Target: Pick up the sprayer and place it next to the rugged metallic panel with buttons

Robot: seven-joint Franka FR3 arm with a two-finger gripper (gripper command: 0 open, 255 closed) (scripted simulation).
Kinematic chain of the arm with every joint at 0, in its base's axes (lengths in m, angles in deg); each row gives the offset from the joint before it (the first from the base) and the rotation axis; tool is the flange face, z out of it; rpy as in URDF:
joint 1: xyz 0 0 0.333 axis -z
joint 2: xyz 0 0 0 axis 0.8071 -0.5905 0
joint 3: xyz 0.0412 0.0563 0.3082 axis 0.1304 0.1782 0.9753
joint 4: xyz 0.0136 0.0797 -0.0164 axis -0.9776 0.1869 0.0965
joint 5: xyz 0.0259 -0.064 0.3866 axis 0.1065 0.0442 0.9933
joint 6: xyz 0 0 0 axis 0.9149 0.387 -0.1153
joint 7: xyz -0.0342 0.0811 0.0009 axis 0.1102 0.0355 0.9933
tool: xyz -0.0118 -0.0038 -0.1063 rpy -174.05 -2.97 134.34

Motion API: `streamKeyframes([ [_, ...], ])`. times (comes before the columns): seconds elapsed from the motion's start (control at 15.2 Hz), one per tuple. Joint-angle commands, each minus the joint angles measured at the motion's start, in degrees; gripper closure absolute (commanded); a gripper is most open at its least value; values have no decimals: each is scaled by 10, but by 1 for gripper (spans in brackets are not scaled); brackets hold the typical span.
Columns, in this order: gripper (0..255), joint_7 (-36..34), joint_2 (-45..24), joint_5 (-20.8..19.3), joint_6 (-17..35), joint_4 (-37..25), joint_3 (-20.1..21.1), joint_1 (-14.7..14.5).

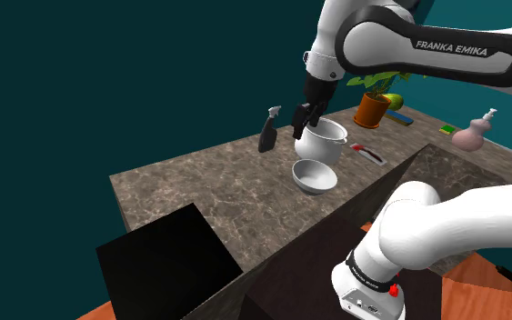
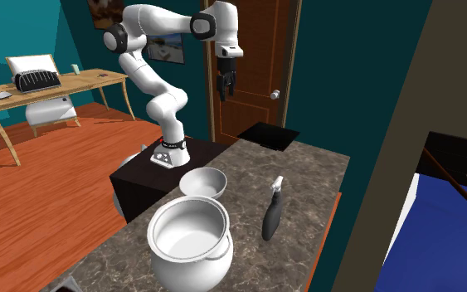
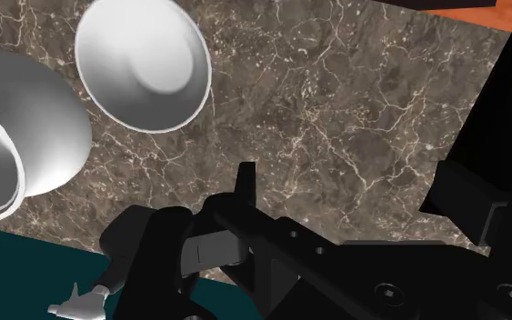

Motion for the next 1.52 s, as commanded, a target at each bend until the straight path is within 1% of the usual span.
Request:
streamKeyframes([
  [0.0, 0, 0, 0, 0, 0, 0, 0, 0],
  [0.2, 0, 87, -23, -31, 25, -1, -47, -2],
  [0.46, 0, 202, -70, -64, 62, -18, -109, -8],
  [0.79, 0, 345, -153, -84, 108, -64, -181, -23],
  [0.99, 0, 432, -213, -81, 134, -104, -222, -36],
  [1.12, 0, 492, -257, -72, 149, -134, -248, -45],
  [1.25, 0, 554, -304, -56, 162, -169, -271, -53],
  [1.45, 0, 649, -380, -19, 177, -227, -299, -61],
])
